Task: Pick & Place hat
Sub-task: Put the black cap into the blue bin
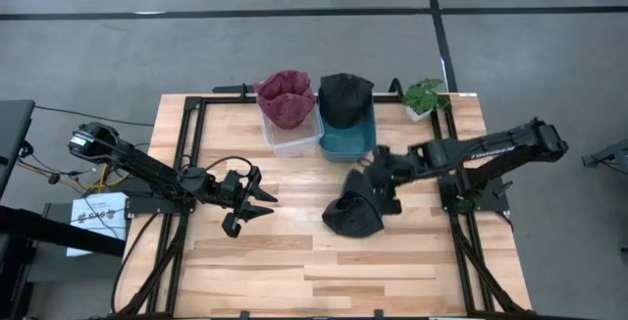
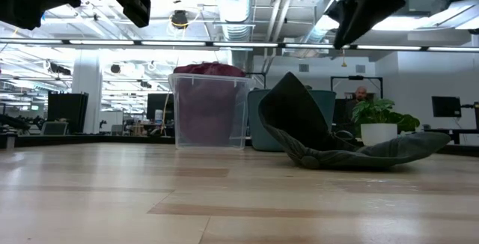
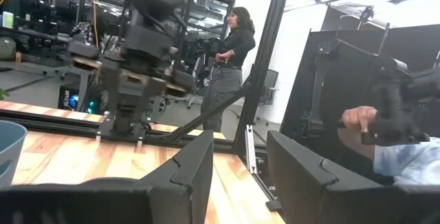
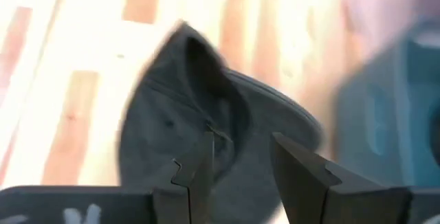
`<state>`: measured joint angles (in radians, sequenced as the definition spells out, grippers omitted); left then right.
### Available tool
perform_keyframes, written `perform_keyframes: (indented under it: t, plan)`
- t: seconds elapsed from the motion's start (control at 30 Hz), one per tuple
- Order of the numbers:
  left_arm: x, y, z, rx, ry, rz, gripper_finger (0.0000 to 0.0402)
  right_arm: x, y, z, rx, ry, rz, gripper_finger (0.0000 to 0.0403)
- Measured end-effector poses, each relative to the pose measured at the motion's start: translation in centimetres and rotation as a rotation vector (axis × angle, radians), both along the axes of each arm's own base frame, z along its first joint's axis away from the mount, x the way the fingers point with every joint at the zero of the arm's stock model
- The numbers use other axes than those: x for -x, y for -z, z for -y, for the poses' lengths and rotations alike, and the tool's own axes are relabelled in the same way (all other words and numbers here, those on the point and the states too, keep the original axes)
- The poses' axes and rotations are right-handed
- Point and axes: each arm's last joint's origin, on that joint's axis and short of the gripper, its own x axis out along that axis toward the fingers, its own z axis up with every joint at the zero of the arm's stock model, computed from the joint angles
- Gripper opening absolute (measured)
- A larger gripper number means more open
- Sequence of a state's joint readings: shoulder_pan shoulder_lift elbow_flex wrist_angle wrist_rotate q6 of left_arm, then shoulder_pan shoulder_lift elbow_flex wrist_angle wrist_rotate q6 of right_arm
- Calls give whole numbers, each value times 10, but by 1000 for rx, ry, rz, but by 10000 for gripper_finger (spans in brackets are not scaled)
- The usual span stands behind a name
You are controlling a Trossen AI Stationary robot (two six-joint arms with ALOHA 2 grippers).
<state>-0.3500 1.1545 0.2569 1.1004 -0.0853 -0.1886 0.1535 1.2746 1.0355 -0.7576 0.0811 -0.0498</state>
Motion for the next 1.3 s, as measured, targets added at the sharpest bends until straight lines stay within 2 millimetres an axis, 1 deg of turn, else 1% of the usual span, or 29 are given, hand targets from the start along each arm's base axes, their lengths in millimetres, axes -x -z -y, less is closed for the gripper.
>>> perform_keyframes:
  t: [0.17, 0.33, 0.5, 0.7, 1.0, 1.13, 1.2, 1.3]
  plan:
    - [0, 0, 0, 0, 0, 0, 135, -1, 8, -23, 12, -81, 31, 134]
    - [0, 0, 0, 0, 0, 0, 135, 2, 15, -40, 42, -124, 30, 134]
    - [0, 0, 0, -24, -6, 7, 135, -4, 20, -52, 29, -154, 52, 134]
    - [-1, 1, 0, -70, -42, 16, 135, -11, 34, -57, 40, -154, -3, 134]
    - [-4, 8, 0, -101, -46, -14, 135, -20, 55, -60, 59, -147, -89, 134]
    - [-5, 11, 2, -50, 26, -39, 135, -23, 62, -61, 66, -148, -114, 134]
    - [-4, 11, 5, -49, 81, -38, 135, -22, 62, -61, 65, -159, -126, 134]
    - [-3, 10, 7, -57, 107, -34, 135, -19, 60, -60, 58, -176, -137, 134]
